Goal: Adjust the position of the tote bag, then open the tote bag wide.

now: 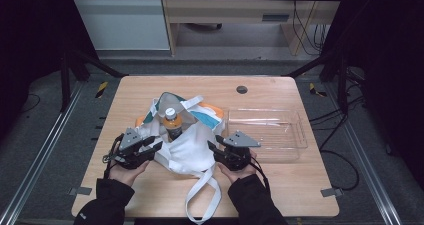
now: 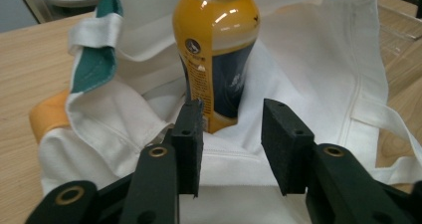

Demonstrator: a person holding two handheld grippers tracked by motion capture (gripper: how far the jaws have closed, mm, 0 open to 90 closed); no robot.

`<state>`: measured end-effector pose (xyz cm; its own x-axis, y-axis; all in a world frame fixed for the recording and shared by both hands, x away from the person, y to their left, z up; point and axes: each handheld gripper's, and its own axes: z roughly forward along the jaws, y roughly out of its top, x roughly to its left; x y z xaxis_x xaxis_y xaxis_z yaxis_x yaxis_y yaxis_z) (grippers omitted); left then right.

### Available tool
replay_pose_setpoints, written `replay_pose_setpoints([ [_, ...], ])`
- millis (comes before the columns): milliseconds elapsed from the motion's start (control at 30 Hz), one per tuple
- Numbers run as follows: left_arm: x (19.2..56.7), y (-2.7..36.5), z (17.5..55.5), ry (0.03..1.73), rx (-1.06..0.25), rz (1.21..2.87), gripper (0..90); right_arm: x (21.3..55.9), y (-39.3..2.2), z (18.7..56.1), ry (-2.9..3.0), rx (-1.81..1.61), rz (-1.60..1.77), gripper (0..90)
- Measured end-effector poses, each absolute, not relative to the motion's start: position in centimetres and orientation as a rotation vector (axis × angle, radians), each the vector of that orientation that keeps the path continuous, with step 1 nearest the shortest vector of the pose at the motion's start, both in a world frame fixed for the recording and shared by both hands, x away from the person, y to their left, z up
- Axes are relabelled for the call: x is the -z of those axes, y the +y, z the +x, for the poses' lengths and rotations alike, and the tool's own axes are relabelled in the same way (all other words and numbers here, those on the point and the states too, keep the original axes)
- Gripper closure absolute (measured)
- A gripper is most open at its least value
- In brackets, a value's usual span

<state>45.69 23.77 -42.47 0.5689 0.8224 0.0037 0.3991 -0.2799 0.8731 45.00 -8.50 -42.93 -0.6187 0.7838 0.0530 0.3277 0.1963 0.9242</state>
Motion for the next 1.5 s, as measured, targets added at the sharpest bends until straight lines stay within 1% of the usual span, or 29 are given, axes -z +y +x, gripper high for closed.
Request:
replay_pose_setpoints([
  [167,41.5,24.2,45.6,0.991,-0.609,1.848,51.6,42.6,-9.2,44.6,2.051,-1.392,1.03,51.1],
  [500,39.9,24.1,45.5,0.981,-0.623,1.813,40.8,42.5,-11.6,43.0,2.058,-1.378,1.009,36.5],
  [633,39.3,24.0,45.8,0.976,-0.626,1.804,38.4,42.6,-13.0,42.4,2.058,-1.366,1.021,34.6],
  [867,38.5,23.8,46.3,0.977,-0.63,1.794,37.2,42.9,-15.1,41.3,2.053,-1.346,1.033,32.8],
  [1133,38.1,23.1,47.2,0.968,-0.634,1.794,36.7,43.2,-16.5,40.4,2.055,-1.323,1.037,30.0],
  [1300,37.8,22.6,47.8,0.966,-0.633,1.783,36.4,43.3,-17.4,39.9,2.043,-1.326,1.05,29.9],
  [1500,37.7,21.9,48.6,0.96,-0.627,1.779,36.3,43.3,-18.3,39.5,2.018,-1.328,1.062,27.1],
])
